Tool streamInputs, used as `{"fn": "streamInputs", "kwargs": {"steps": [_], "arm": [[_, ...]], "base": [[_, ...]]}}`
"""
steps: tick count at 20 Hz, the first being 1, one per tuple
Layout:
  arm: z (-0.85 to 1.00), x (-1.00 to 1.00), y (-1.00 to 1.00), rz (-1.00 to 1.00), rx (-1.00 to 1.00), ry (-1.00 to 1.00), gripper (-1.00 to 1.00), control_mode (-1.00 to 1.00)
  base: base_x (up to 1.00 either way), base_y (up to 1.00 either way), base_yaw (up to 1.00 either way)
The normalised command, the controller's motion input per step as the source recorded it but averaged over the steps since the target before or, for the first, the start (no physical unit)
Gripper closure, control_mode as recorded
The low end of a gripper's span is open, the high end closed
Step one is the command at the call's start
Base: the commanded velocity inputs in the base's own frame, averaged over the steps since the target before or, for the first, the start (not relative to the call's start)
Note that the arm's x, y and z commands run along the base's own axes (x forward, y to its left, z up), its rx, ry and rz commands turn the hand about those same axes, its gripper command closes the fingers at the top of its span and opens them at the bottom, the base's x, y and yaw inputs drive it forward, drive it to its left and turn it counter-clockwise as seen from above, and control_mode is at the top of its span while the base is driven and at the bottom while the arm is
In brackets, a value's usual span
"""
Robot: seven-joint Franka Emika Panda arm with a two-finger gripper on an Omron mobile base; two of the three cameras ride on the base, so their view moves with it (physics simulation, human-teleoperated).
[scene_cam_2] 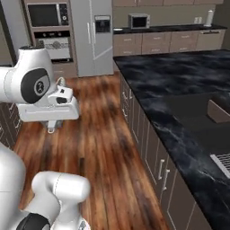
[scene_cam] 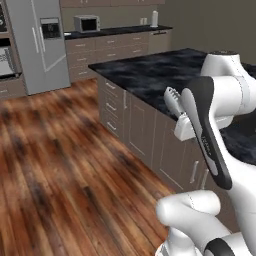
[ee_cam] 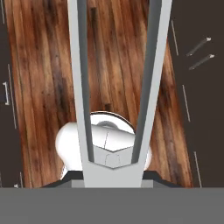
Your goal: Pick up the tongs from the counter and place them near the plate next to the oven.
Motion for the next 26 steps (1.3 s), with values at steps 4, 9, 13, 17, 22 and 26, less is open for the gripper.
{"fn": "streamInputs", "kwargs": {"steps": [4, 9, 13, 17, 22, 26], "arm": [[0.0, 0.0, 0.0, 0.0, 0.0, 0.0, 1.0, 1.0], [0.0, 0.0, 0.0, 0.0, 0.0, 0.0, 1.0, 1.0], [0.0, 0.0, 0.0, 0.0, 0.0, 0.0, 1.0, 1.0], [0.0, 0.0, 0.0, 0.0, 0.0, 0.0, 1.0, 1.0], [0.0, 0.0, 0.0, 0.0, 0.0, 0.0, 1.0, 1.0], [0.0, 0.0, 0.0, 0.0, 0.0, 0.0, 1.0, 1.0]], "base": [[1.0, 0.56, 0.0], [1.0, 0.68, 0.0], [1.0, 0.51, 0.02], [1.0, 0.47, 0.0], [1.0, 0.44, 0.0], [1.0, 0.43, 0.0]]}}
